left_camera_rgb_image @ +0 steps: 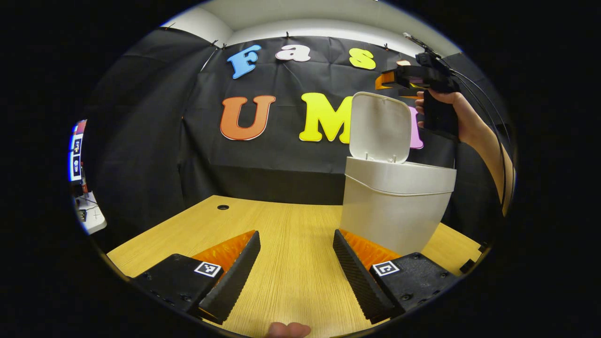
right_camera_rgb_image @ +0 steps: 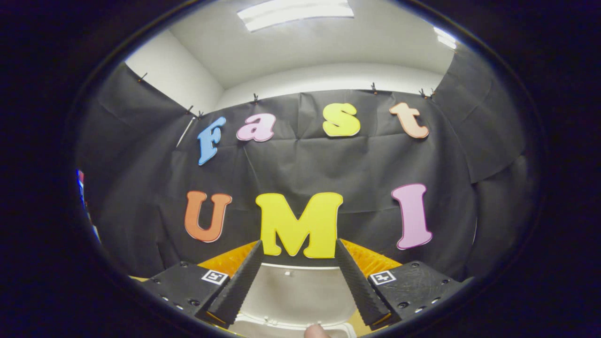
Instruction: Press the lid of the desktop garbage bin to open it, pick up the crumpled paper on the desktop and throw it into the bin, then pick up the pop can on the desktop and drop it into the bin, and finally close the garbage bin lid.
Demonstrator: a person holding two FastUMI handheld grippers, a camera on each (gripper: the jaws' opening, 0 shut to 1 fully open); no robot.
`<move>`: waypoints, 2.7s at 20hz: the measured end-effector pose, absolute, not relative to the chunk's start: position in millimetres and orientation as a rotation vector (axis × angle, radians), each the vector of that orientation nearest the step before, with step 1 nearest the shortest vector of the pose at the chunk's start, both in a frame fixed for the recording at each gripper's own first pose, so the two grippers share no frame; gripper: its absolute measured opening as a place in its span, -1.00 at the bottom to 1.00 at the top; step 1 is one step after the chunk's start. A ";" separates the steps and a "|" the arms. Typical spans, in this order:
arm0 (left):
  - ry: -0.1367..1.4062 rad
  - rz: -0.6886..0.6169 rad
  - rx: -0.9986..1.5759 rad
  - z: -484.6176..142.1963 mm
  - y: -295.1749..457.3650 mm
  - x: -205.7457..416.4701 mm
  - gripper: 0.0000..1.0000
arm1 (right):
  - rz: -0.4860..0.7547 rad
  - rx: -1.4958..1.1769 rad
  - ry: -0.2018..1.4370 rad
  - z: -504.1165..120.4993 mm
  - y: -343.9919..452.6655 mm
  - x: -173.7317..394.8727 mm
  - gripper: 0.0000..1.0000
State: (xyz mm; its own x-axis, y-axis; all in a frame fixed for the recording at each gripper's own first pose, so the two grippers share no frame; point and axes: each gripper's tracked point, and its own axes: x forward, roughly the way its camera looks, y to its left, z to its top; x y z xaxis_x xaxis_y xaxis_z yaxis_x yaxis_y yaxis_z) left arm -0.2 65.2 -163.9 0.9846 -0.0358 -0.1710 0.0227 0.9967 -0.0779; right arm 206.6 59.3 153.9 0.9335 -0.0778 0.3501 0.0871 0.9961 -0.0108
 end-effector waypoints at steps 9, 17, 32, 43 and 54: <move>0.159 0.010 -0.077 -159.6 69.1 -2.9 1.00 | -0.104 0.005 -0.404 163.3 47.4 218.1 0.86; 0.138 0.016 -0.039 -145.2 59.6 -7.0 1.00 | -0.075 0.027 -0.311 144.2 41.3 217.9 0.94; 0.088 0.018 -0.045 -122.7 44.6 -40.2 1.00 | 0.015 0.036 -0.073 79.9 66.2 133.8 0.97; 0.060 -0.014 -0.056 -119.9 28.7 -45.9 1.00 | 0.027 0.025 0.125 -23.9 71.3 112.3 0.91; 0.059 -0.058 -0.013 -120.8 14.8 -39.4 1.00 | 0.024 0.005 0.139 -49.0 64.7 115.7 0.98</move>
